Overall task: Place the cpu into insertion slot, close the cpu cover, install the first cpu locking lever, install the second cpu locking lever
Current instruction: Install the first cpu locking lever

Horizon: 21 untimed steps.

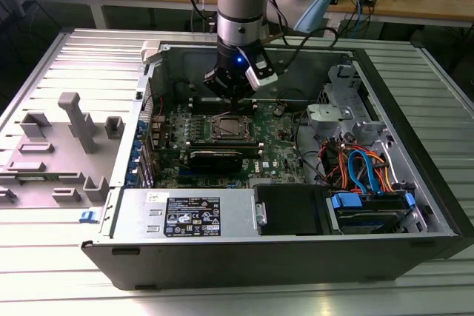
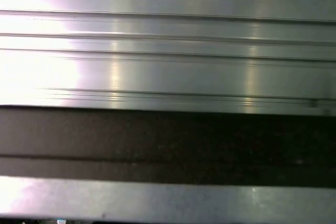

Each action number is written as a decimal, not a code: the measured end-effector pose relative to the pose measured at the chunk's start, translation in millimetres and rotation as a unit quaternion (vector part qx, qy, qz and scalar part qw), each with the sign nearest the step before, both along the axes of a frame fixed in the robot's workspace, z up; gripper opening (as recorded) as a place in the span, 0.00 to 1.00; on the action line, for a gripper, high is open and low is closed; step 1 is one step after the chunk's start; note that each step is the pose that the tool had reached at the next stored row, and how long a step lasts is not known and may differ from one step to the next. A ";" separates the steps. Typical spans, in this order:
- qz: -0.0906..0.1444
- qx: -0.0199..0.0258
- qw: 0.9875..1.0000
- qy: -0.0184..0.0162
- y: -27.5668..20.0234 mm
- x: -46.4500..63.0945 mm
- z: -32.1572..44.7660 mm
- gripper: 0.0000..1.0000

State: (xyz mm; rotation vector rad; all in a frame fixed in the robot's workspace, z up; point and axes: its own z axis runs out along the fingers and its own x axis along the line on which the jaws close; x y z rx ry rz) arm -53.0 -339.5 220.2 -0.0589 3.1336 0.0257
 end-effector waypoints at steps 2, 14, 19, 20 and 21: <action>0.000 0.000 1.000 0.000 0.0 1.1 -1.2 0.11; 0.000 0.001 1.000 0.000 0.0 6.5 -10.2 0.11; 0.000 0.001 1.000 0.000 0.0 7.2 -12.8 0.11; 0.000 0.001 1.000 0.000 0.0 7.2 -13.4 0.11; 0.000 0.001 1.000 0.000 0.0 7.2 -14.0 0.11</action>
